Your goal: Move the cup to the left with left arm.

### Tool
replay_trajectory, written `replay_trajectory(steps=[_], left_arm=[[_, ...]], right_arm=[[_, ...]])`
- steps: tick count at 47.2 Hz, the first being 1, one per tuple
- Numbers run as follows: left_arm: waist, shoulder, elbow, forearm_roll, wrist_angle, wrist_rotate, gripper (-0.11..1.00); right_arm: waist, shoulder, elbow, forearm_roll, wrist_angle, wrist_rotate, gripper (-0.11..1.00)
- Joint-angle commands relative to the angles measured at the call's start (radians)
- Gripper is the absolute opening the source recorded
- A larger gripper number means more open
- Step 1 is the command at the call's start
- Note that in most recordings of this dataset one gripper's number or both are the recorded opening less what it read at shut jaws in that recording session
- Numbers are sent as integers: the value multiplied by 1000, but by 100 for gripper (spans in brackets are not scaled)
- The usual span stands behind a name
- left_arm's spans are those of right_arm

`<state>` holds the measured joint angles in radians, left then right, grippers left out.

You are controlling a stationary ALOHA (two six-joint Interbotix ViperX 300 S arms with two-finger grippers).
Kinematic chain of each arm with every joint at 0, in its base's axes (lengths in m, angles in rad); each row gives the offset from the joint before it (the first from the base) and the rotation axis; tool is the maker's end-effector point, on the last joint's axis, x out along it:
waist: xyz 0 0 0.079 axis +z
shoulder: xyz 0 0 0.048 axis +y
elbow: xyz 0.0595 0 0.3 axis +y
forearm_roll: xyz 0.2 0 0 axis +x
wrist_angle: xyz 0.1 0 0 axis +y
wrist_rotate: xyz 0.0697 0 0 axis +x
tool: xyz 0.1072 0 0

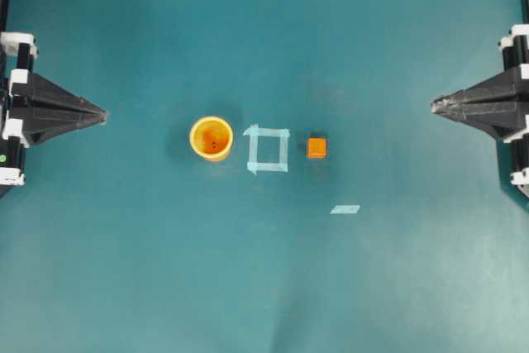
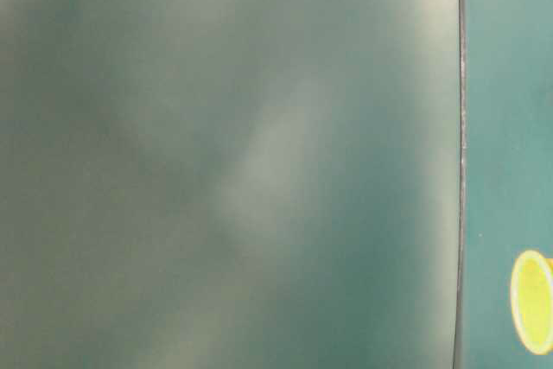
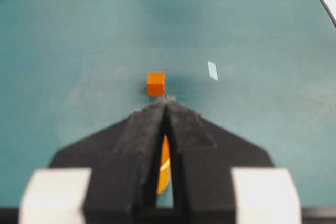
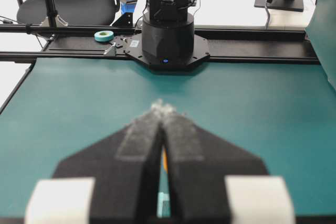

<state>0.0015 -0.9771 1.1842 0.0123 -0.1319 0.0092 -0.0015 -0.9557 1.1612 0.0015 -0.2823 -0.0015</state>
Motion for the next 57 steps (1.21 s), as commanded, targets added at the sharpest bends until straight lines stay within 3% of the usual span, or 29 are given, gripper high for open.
replay_trajectory(steps=[1,7,18,32,42,57], left_arm=[[3,14,-11,2,11,2,1],[2,20,-8,2,31,2,10],[2,38,3,2,38,3,45],[29,186,15,9,52,37,56],[64,333,-5,6,21,29,84],[74,554,-21,5,-133,25,87]], right_arm=[[-2,8,-29,0,0,2,0],[0,9,-29,2,9,2,0],[0,9,-29,0,11,2,0],[-2,9,-31,0,11,2,0],[-2,9,-38,0,12,2,0],[-2,8,-46,0,23,2,0]])
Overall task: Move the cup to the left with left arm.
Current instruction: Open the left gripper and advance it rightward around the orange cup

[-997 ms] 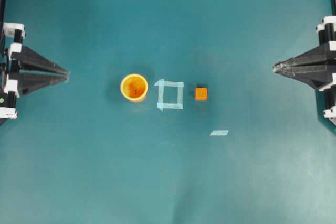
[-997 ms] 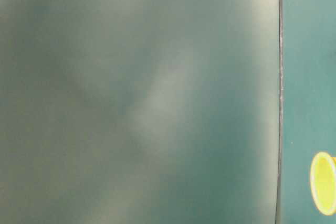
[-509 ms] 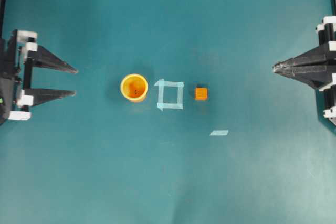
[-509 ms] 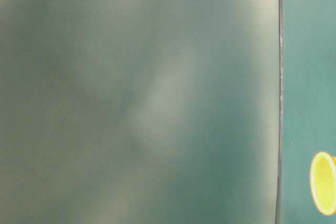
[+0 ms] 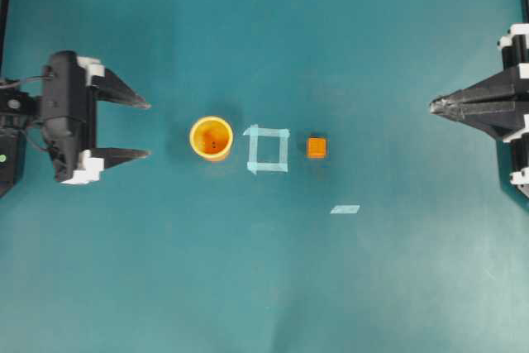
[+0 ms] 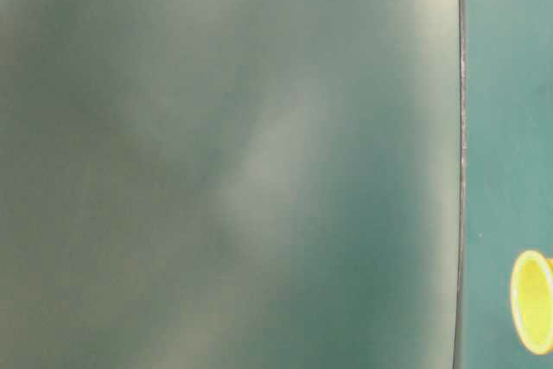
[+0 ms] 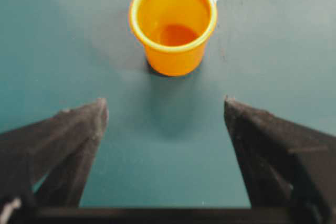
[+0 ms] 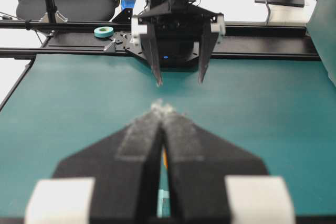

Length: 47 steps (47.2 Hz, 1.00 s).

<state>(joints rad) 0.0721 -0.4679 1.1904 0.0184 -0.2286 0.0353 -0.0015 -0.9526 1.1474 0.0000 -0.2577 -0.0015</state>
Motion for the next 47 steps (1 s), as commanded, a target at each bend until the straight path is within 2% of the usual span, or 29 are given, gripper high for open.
replay_trajectory(steps=[1,21,47], left_arm=[[3,58,-31,-2,-43,-2,87],[-8,307,-81,-3,-209,-3,87],[-8,423,-143,-2,-291,-3,87]], right_arm=[[0,5,-34,2,0,2,0],[-2,3,-38,2,25,0,0],[-2,3,-41,2,35,0,0]])
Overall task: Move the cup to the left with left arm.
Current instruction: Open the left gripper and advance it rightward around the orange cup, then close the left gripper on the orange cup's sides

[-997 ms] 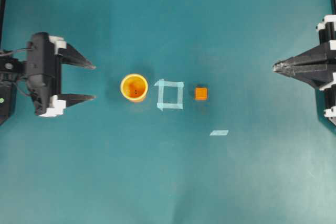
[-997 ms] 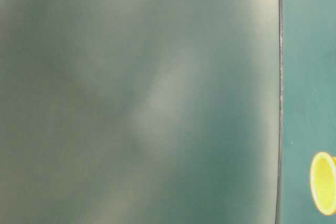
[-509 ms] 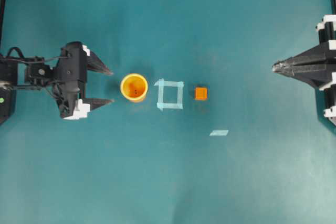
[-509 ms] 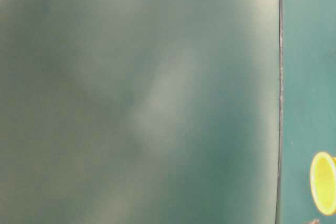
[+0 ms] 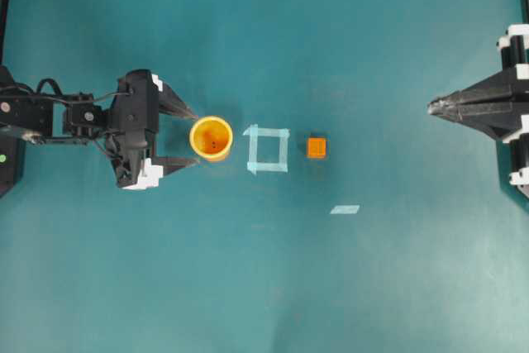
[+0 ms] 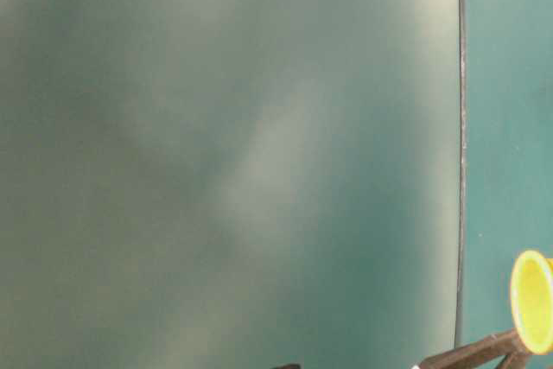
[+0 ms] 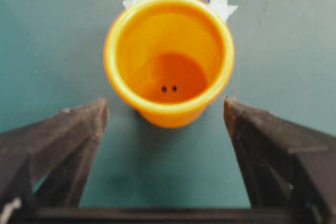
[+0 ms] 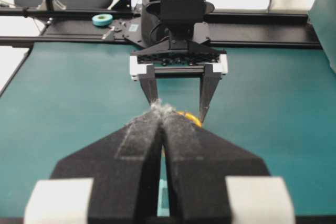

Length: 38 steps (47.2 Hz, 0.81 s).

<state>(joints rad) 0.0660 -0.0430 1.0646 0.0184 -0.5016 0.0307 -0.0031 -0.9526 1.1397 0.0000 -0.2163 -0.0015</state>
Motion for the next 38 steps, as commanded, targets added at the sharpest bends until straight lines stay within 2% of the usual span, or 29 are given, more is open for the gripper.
replay_trajectory(steps=[1,18,38], left_arm=[[-2,2,-18,-2,-21,2,87],[-5,63,-52,-2,-74,-15,87],[-9,127,-101,-2,-80,-14,86]], right_arm=[[0,3,-34,2,-6,0,0],[0,5,-34,2,-3,0,0],[0,6,-37,2,-3,2,0]])
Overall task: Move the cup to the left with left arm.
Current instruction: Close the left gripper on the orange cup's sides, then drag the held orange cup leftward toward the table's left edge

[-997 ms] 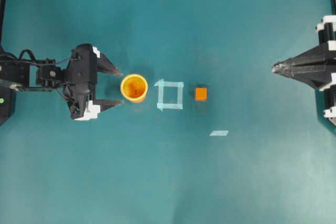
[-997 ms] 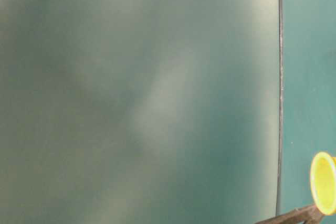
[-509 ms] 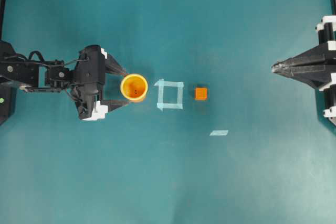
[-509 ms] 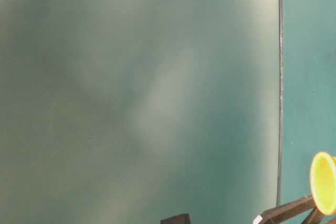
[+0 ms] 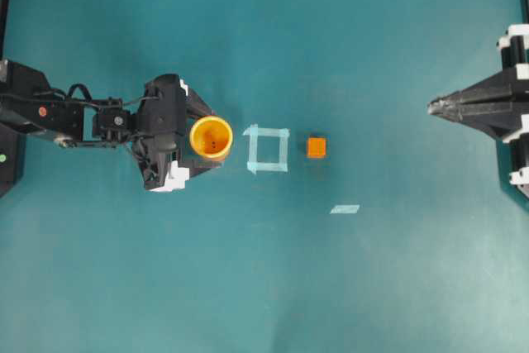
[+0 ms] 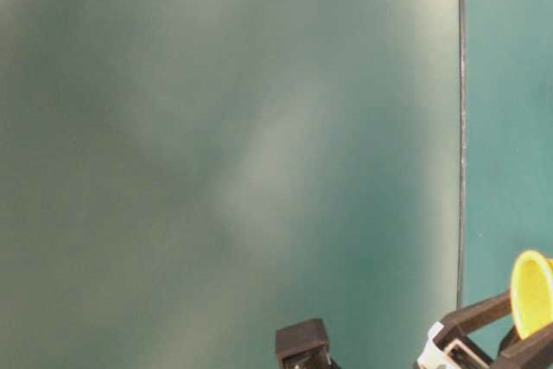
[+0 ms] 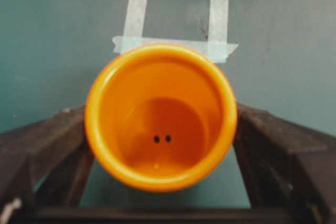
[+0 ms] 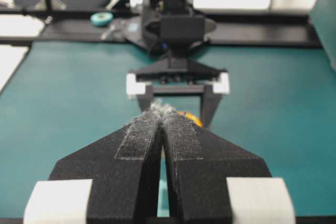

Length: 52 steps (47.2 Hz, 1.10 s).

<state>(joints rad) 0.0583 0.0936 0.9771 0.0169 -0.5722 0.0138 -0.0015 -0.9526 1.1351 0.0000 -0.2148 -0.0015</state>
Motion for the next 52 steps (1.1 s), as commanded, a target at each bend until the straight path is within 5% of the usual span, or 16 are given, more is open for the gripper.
replay_trajectory(steps=[1,11,52], left_arm=[[-2,-11,-14,0,-11,3,86],[-2,-14,-14,0,-17,3,69],[-6,-114,86,0,-12,0,65]], right_arm=[[-2,6,-34,3,-3,2,0],[-2,6,-35,2,11,2,0],[-2,6,-35,2,17,3,0]])
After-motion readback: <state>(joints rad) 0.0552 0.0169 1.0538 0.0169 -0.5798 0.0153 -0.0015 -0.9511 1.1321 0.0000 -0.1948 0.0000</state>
